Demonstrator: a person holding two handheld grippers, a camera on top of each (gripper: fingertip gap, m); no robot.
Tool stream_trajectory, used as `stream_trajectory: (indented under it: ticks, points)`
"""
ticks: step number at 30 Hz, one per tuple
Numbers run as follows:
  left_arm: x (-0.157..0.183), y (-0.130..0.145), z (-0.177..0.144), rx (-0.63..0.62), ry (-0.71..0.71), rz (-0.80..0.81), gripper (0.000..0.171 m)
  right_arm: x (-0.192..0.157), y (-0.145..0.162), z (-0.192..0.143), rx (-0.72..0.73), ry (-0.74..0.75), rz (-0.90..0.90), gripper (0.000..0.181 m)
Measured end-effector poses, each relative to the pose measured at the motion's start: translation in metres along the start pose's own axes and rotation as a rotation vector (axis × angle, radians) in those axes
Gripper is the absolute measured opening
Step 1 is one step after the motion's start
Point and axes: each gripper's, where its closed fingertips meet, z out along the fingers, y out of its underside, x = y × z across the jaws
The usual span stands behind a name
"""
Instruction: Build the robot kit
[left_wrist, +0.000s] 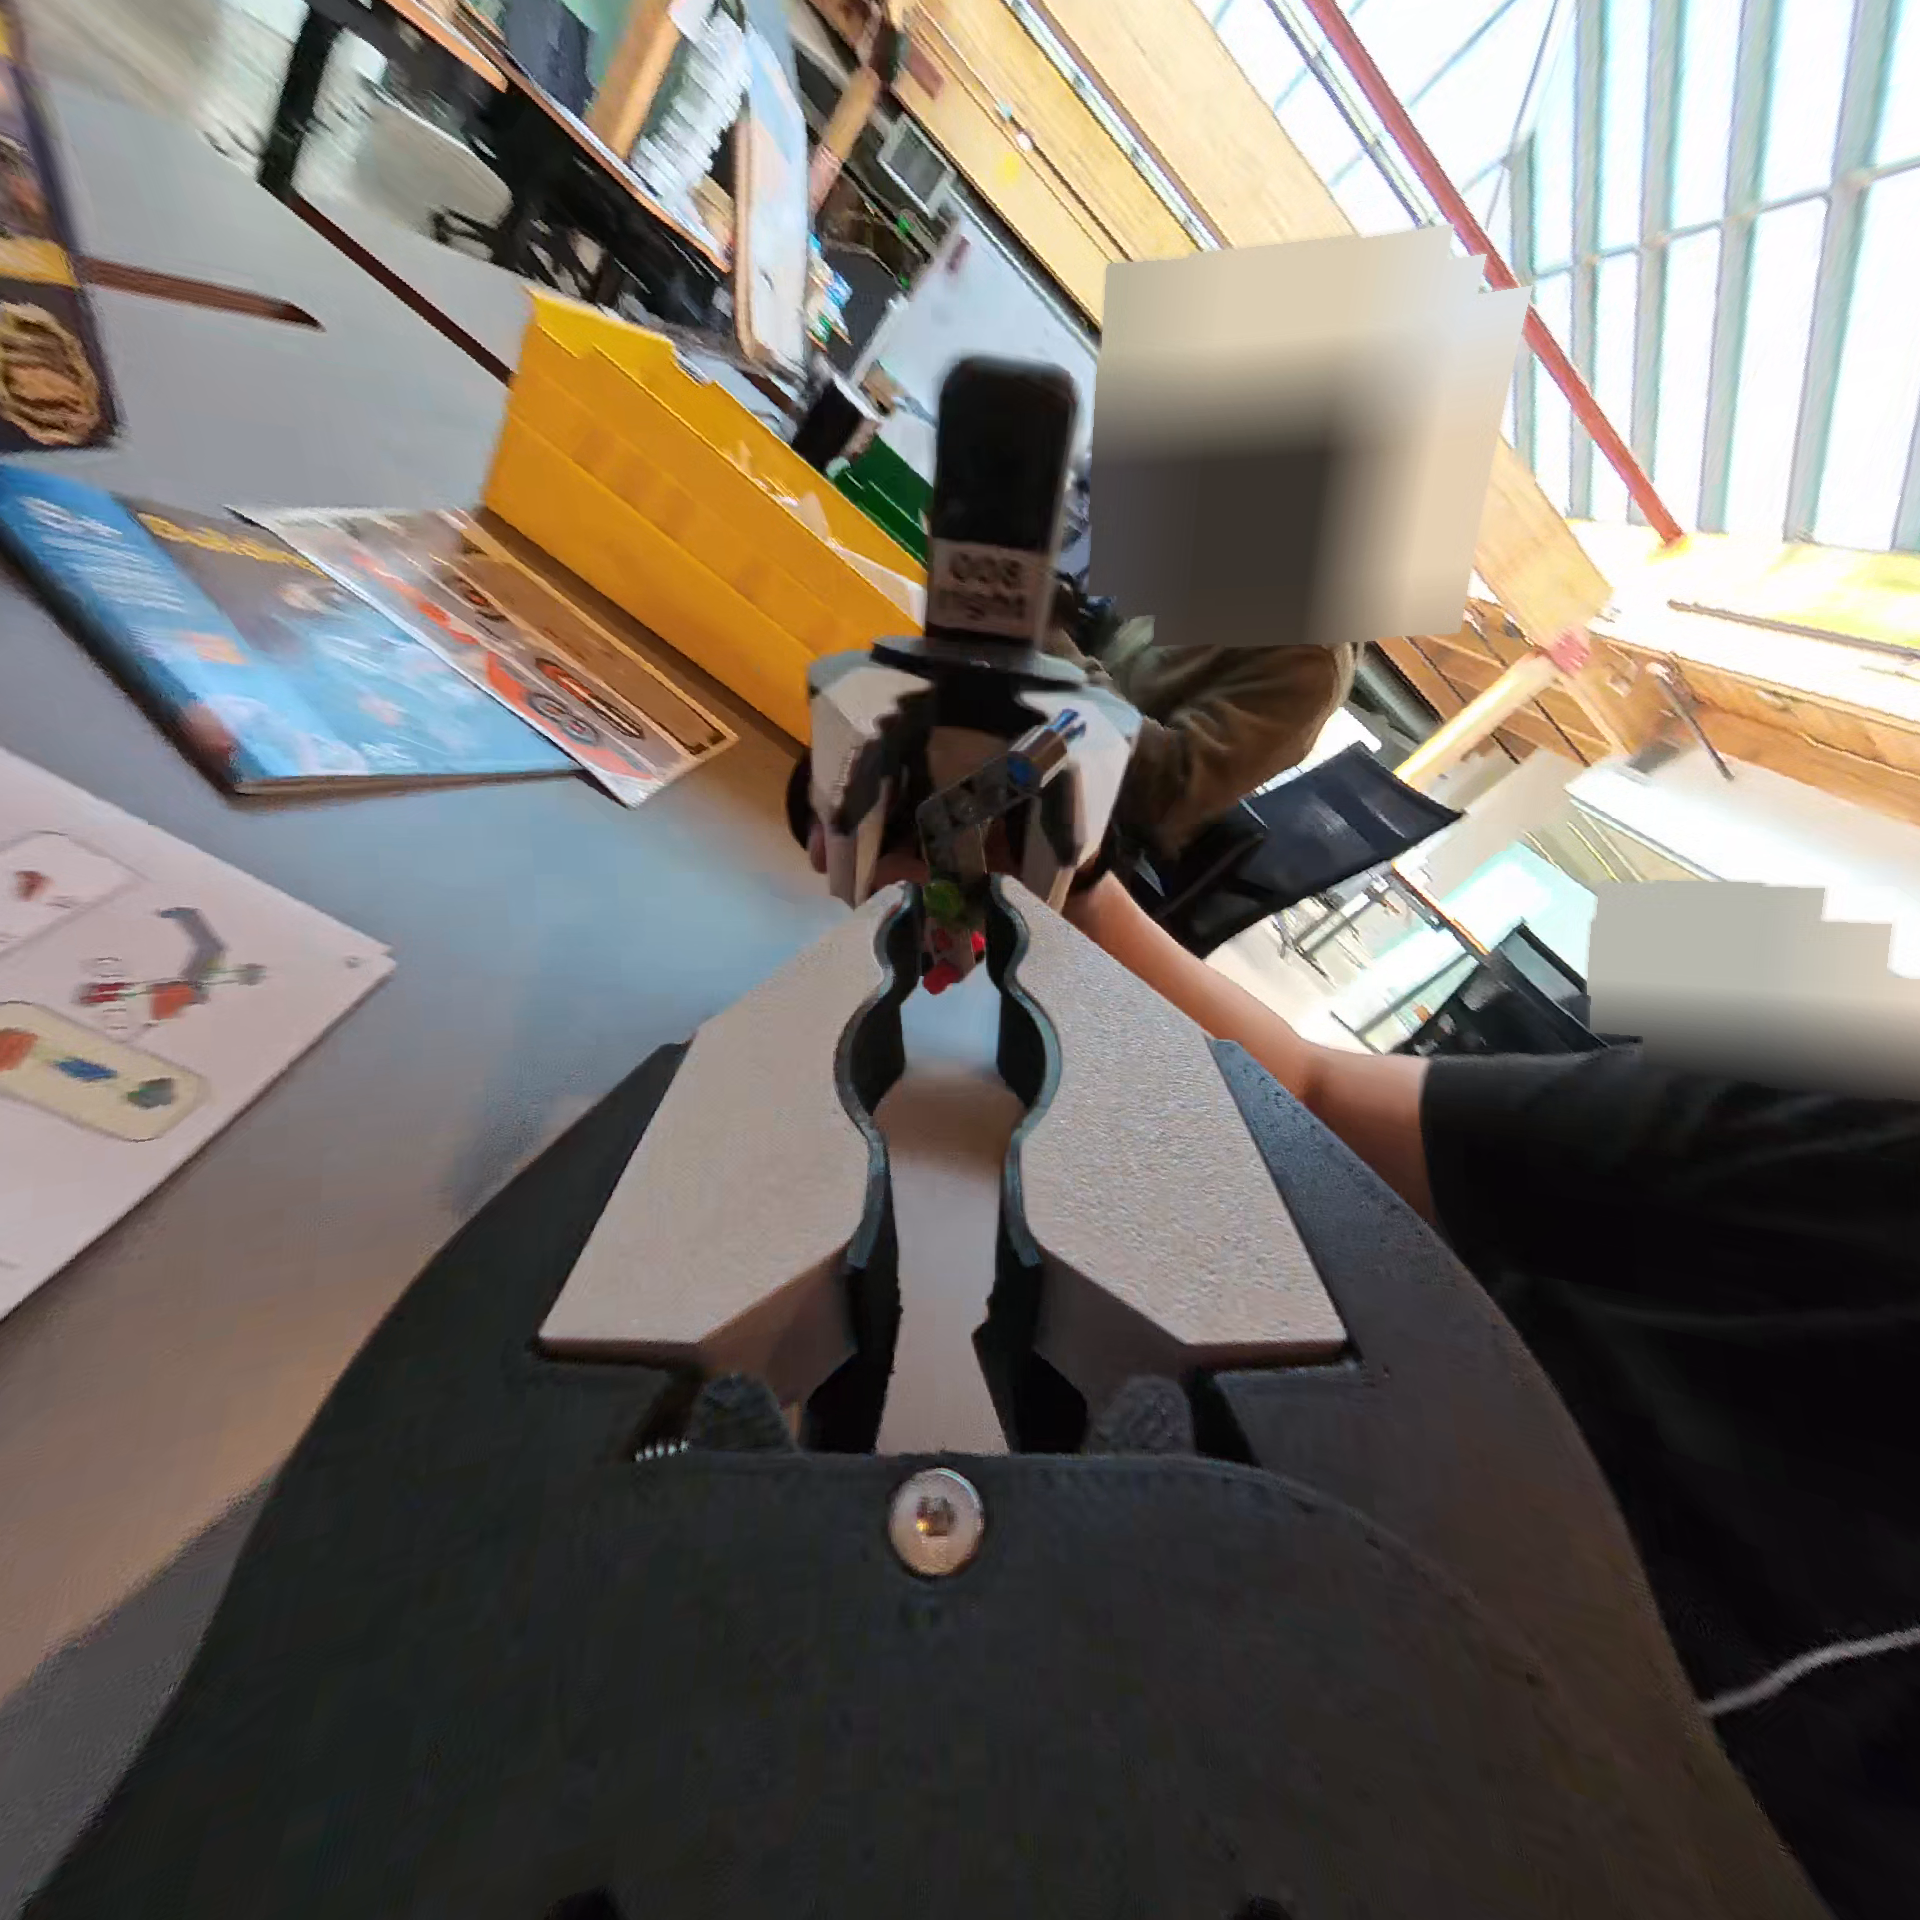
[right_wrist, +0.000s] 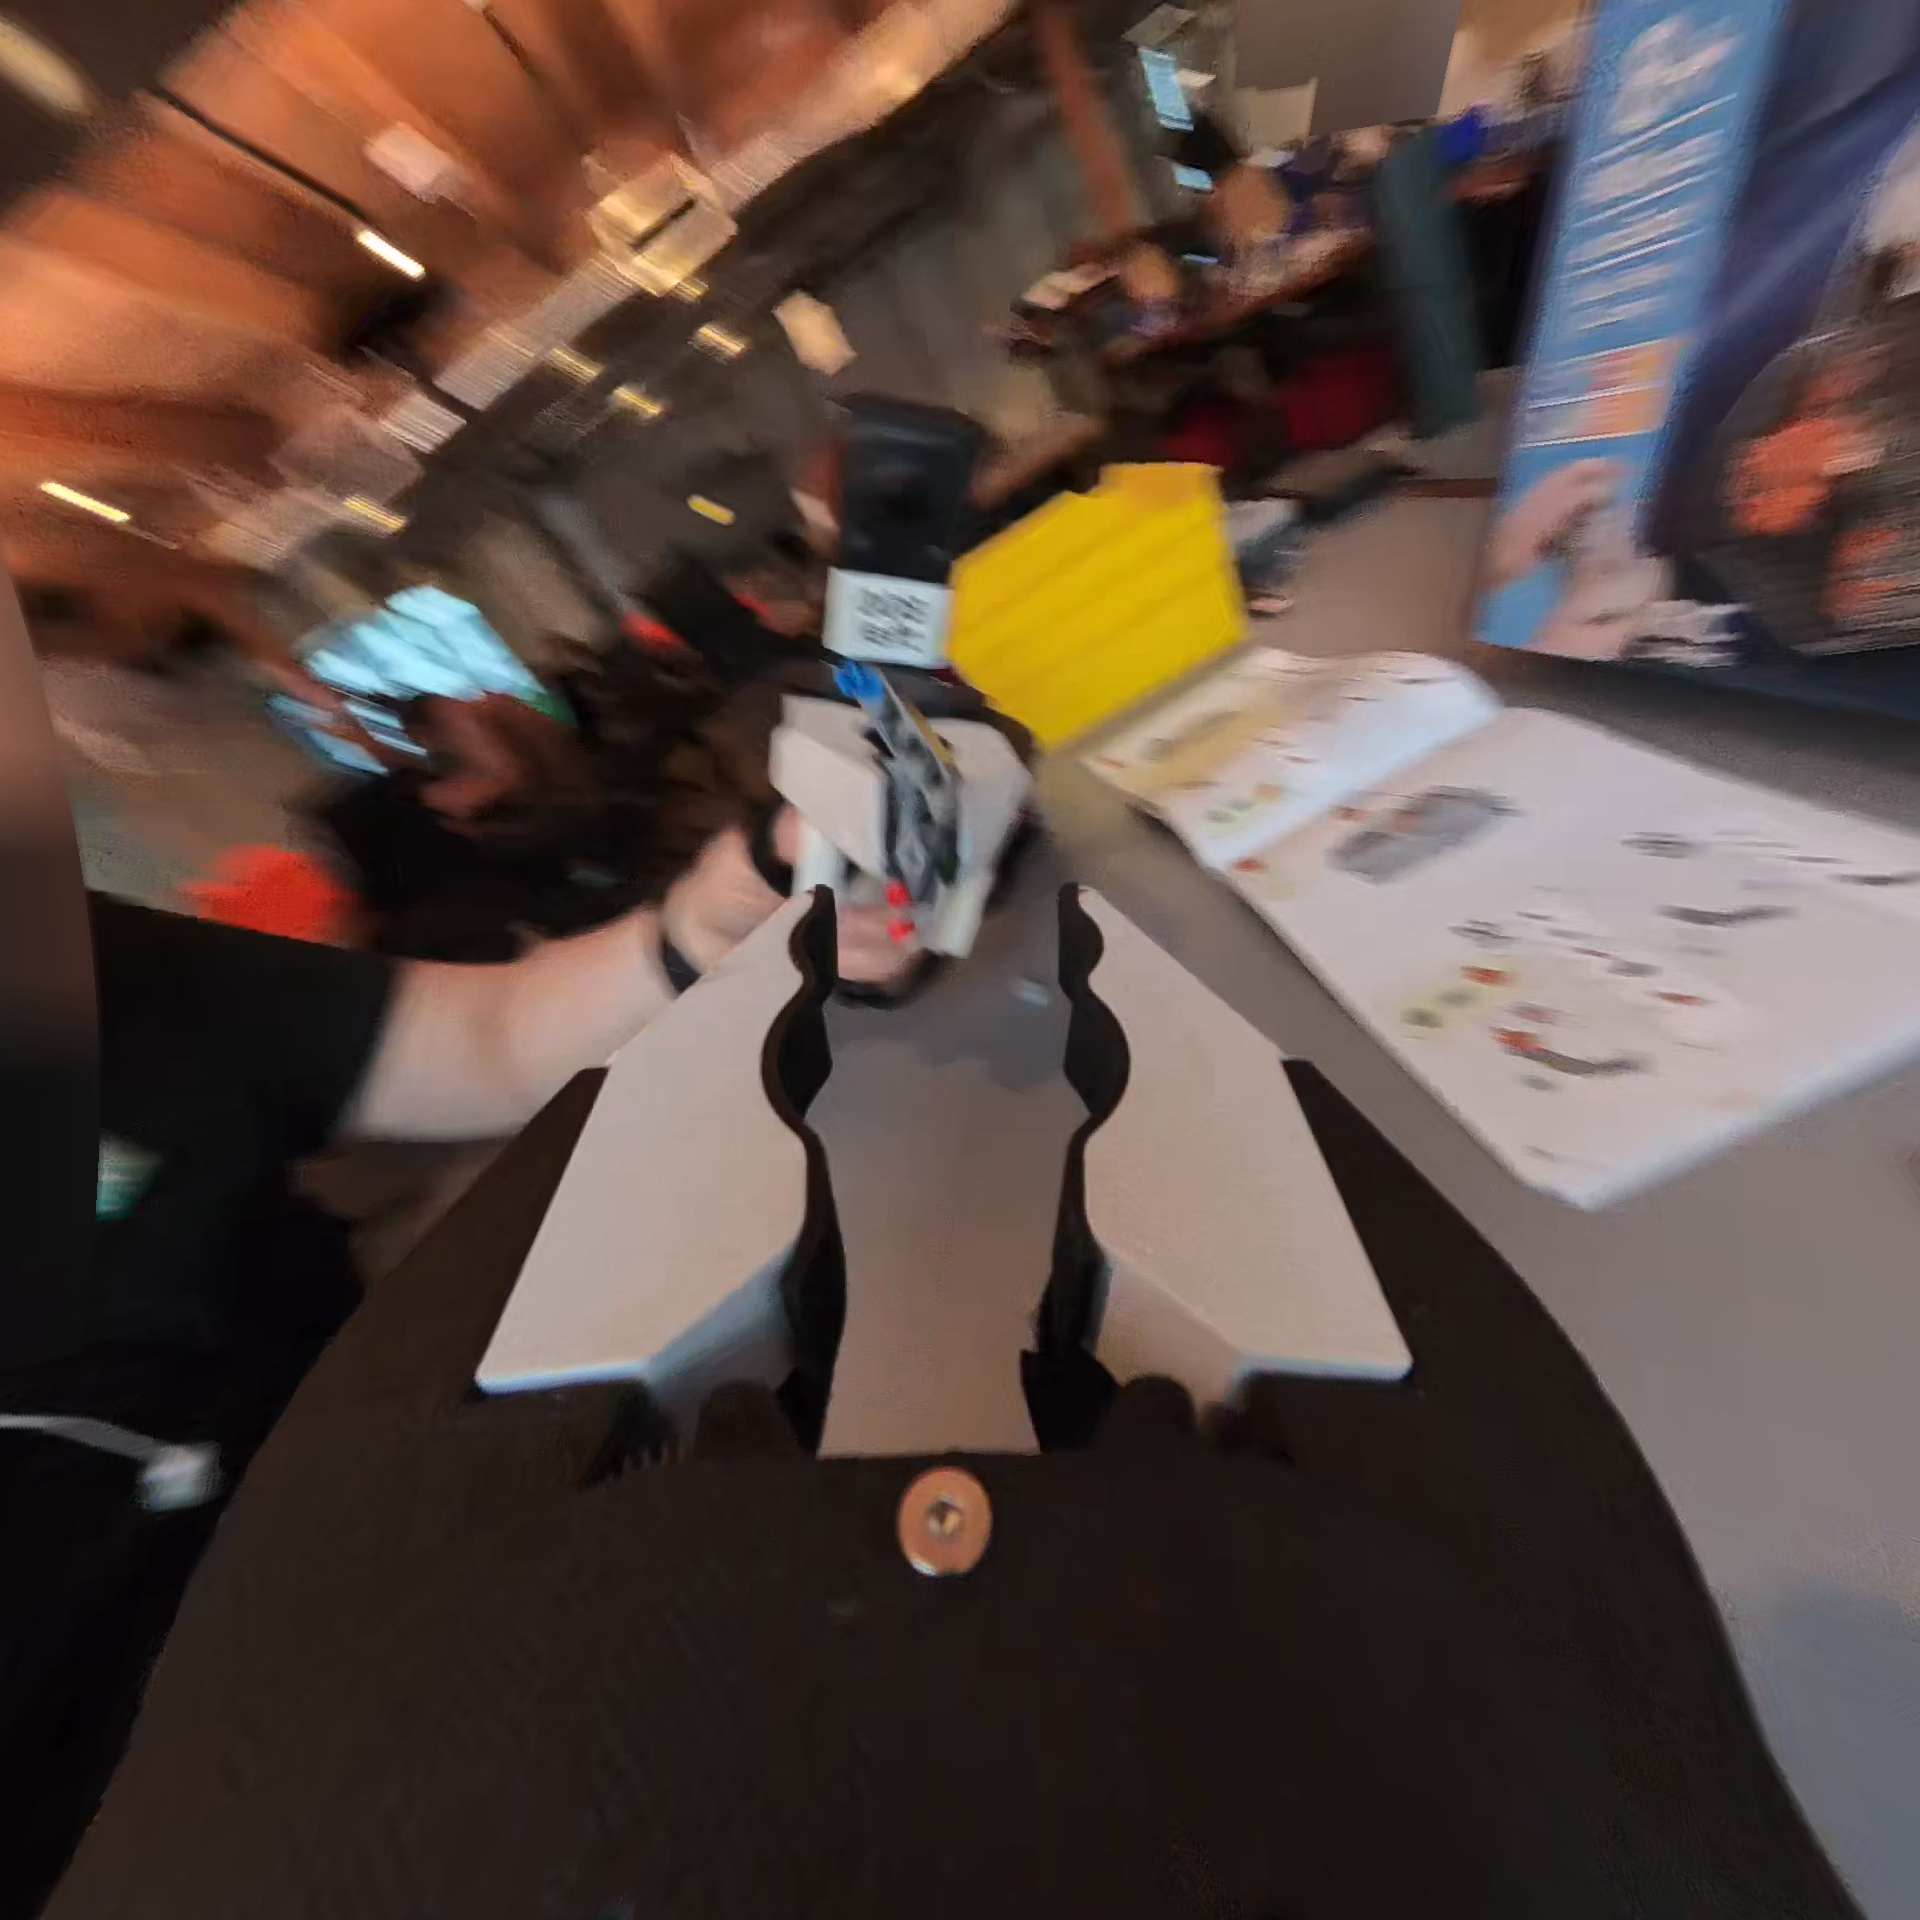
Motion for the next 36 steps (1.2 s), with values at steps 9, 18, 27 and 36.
stream_trajectory:
  ticks: [9,18,27,36]
  points:
    - [-0.016,-0.011,-0.007,0.076,-0.123,0.036,0.006,0.009,0.012,0.022,-0.029,0.141,-0.038,0.014]
    - [-0.027,0.001,-0.012,-0.062,-0.205,0.122,0.037,0.013,0.035,0.010,-0.221,0.137,-0.064,0.007]
    - [-0.039,0.072,-0.019,-0.632,-0.403,0.709,0.040,0.027,0.115,0.010,-0.731,0.242,-0.368,0.008]
    - [-0.059,0.114,-0.020,-0.830,-0.359,0.695,0.013,0.028,0.127,0.017,-0.752,0.207,-0.379,0.008]
